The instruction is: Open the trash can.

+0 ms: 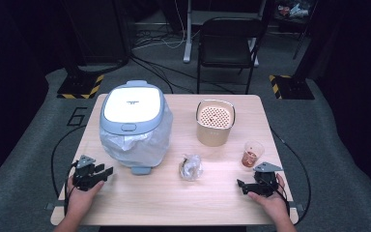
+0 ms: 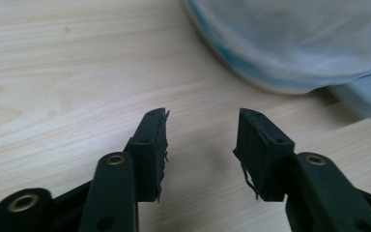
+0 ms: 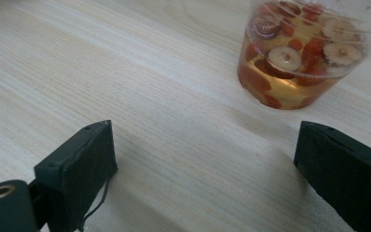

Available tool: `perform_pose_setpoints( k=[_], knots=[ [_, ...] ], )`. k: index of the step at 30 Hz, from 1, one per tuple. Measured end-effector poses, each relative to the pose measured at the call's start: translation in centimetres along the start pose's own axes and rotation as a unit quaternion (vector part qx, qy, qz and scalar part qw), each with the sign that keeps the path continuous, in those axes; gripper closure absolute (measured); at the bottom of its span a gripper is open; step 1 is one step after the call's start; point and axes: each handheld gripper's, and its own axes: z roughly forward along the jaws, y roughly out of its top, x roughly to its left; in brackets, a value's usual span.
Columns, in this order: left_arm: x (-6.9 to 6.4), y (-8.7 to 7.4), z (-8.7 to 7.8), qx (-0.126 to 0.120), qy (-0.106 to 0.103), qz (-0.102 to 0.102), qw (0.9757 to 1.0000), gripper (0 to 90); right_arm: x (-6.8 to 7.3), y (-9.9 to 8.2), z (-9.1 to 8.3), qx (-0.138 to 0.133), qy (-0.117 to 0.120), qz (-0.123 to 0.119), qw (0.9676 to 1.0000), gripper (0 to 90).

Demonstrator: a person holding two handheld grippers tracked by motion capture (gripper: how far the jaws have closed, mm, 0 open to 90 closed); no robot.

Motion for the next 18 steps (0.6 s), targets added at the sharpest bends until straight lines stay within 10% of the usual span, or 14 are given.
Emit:
perform_pose_setpoints(
  k=[18],
  knots=[
    [-5.7,3.0,-0.9,-0.003,-0.083,0.071,0.9940,84.2,0.1,0.1,0.1,-0.001,-0.008,0.004,1.0000,6.9]
  ],
)
